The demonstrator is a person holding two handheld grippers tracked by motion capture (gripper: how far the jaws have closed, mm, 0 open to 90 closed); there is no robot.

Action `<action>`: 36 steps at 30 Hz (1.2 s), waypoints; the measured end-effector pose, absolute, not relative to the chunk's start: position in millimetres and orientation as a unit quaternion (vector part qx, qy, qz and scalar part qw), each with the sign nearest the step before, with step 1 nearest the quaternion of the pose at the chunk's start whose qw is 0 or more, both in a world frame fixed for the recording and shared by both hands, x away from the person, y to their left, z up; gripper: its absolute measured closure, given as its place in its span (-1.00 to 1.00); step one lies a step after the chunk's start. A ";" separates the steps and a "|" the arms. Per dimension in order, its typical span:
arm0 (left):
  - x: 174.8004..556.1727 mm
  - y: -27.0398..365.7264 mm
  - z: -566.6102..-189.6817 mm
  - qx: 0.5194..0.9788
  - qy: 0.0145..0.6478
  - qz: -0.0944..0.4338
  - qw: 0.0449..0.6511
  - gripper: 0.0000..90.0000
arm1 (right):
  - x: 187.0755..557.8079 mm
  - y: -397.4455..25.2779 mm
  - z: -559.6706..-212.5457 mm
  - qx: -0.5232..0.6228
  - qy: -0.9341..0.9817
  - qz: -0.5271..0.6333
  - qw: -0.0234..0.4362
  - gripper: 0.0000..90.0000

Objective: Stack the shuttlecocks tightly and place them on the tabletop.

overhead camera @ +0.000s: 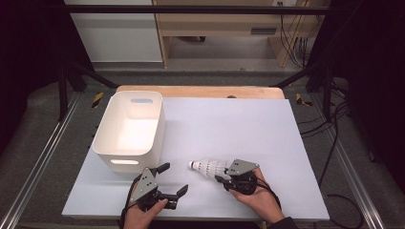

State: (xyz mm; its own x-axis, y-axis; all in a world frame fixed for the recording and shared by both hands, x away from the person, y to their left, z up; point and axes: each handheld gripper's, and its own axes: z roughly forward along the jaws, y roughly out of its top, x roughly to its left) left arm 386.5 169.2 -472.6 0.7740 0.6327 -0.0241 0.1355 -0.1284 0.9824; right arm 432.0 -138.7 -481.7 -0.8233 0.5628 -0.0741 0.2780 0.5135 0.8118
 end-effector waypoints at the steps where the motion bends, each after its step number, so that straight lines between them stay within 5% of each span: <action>1: 386.4 169.2 -472.5 0.722 0.266 0.206 0.604 -0.93 | 431.7 -139.5 -481.7 0.248 0.853 0.428 0.167 0.44; 25: 386.4 169.3 -472.2 0.723 0.265 0.206 0.604 -0.93 | 425.9 -145.6 -479.4 0.250 0.850 0.434 0.165 0.40; 36: 386.6 170.1 -472.0 0.722 0.266 0.206 0.604 -0.93 | 426.5 -145.1 -479.7 0.258 0.849 0.429 0.170 0.15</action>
